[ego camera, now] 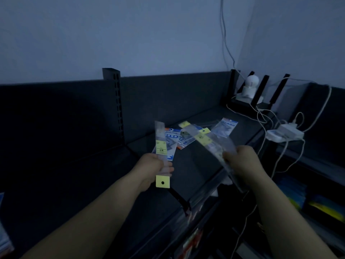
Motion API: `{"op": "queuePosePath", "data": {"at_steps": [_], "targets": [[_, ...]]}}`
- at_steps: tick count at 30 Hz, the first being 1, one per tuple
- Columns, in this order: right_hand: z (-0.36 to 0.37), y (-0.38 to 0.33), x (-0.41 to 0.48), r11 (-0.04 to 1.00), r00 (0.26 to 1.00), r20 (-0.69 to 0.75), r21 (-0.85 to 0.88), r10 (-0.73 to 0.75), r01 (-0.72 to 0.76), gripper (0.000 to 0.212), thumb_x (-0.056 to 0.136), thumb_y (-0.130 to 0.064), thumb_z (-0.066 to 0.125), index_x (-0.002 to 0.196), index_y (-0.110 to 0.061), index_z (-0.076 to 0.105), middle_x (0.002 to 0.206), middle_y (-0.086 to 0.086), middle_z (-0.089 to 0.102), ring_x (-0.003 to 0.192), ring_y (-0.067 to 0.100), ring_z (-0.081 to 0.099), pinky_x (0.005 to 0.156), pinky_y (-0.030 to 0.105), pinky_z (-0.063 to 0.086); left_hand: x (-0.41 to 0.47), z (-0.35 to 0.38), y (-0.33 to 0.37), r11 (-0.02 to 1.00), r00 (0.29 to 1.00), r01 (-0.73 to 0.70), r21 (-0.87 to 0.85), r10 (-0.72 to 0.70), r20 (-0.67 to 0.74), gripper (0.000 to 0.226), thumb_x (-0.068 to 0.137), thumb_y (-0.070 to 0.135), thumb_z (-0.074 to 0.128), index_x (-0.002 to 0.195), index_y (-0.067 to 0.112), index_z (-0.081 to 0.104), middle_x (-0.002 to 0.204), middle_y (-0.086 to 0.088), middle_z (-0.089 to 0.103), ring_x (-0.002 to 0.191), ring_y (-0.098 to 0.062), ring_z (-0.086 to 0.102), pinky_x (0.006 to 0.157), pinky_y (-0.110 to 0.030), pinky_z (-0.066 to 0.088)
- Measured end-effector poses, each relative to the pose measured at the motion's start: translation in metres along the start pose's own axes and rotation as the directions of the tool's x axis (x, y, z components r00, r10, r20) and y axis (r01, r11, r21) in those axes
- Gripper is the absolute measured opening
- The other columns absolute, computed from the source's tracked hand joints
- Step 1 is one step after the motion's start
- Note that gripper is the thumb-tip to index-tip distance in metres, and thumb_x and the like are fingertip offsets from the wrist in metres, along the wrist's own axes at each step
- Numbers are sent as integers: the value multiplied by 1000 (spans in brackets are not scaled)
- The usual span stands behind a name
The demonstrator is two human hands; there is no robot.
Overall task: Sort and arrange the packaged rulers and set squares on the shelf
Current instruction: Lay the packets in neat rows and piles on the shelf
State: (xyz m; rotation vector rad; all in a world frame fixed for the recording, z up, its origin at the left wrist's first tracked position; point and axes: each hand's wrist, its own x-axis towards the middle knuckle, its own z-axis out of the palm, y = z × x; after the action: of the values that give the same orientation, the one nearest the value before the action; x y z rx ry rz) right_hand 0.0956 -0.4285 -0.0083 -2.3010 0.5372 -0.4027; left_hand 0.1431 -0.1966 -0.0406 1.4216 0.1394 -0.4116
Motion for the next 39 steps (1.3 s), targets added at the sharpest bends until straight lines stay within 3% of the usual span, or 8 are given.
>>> {"op": "queuePosePath", "data": {"at_steps": [5,10,16,20,25,28,32,39], "targets": [[33,-16,0,961,964,264,256,36,-106,15,88,-16,60,77,-6,63,61,6,59,45,15,51,42,19,39,3,22,-4,998,995,-5,-58,11,103,23,92,-17,37,93,1,53,101,-18,63,84,-24,65,78,-39,56],[67,-18,9,927,903,427,355,-47,-119,23,92,-6,46,73,-7,59,63,7,58,52,16,51,52,26,40,22,35,-4,999,997,-46,28,44,69,10,94,-1,50,103,3,53,89,-14,63,70,-19,62,56,-28,52],[82,-17,34,902,799,573,422,-185,-93,17,91,-10,59,104,-2,66,99,17,72,89,30,68,82,38,54,48,32,-2,993,992,-119,10,119,-47,24,82,5,72,100,7,56,89,-11,69,67,-20,68,60,-34,59],[82,-18,54,917,734,635,397,-242,-41,18,94,-15,56,106,-17,70,97,1,73,86,13,67,80,23,53,63,32,6,989,983,-150,9,150,-106,30,78,-7,70,103,7,58,95,-13,70,72,-24,68,57,-32,58],[80,-10,112,949,871,392,18,-296,314,35,99,-19,46,132,-17,55,135,4,54,117,19,54,97,26,41,85,29,14,978,973,-142,152,166,-158,30,80,-4,69,108,3,59,101,-14,70,79,-24,69,57,-29,54],[90,4,153,875,863,357,-193,-359,444,30,93,-14,48,121,-14,61,130,9,55,120,26,50,102,34,40,95,32,21,955,972,-156,252,193,-133,22,83,-1,66,104,5,61,98,-10,70,74,-16,67,47,-20,50],[98,9,184,805,869,345,-361,-354,471,21,91,-21,51,108,-12,61,114,10,57,107,30,55,87,35,43,109,36,28,928,971,-183,324,222,-85,16,85,3,65,99,12,64,98,-6,70,82,-15,68,59,-24,53],[80,10,229,783,875,405,-438,-266,441,37,92,-27,50,128,-19,51,130,11,40,114,33,50,100,41,40,128,49,34,924,968,-221,313,248,-47,25,86,-1,62,109,9,61,102,-5,68,82,-11,64,56,-14,49]]}}
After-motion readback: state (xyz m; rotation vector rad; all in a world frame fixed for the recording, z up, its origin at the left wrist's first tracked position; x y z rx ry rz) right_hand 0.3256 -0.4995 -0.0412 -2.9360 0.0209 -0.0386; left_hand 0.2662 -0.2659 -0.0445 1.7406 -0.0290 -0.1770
